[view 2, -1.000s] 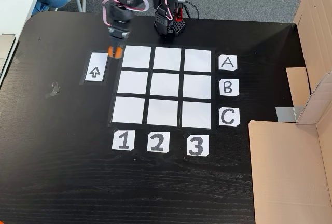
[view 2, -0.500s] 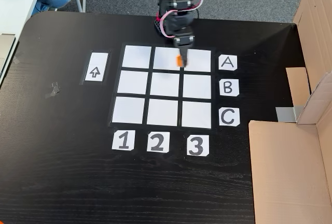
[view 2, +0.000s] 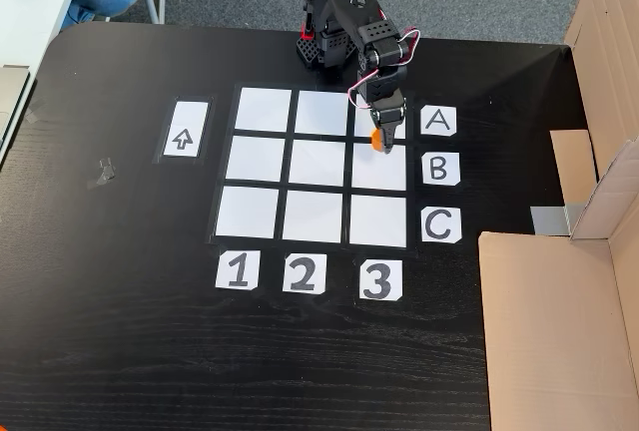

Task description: Pick up the round, orange token and place it in the grid on square B3.

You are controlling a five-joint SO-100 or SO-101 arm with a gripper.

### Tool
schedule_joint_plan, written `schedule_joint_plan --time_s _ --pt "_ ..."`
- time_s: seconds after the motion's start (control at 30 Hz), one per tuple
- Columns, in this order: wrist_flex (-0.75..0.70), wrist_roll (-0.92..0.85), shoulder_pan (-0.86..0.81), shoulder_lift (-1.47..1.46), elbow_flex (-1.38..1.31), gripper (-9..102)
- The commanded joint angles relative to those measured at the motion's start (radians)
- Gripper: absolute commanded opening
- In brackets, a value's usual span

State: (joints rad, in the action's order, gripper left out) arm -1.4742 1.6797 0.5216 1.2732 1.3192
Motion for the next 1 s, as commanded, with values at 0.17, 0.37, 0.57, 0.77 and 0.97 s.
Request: schedule_joint_plan --time_s 0.17,0.37,0.57,0.77,0.97 --pt "0.023 0.067 -0.005 -0.055 0.008 -1" --pt "0.029 0.089 -0.018 -0.095 0.015 -1" --pt "0.054 0.089 -0.037 -0.138 0.005 -1" --pt "0.081 0.089 -0.040 -0.190 0.005 -1" --pt "0.095 0.089 -0.041 -0.201 0.002 0"
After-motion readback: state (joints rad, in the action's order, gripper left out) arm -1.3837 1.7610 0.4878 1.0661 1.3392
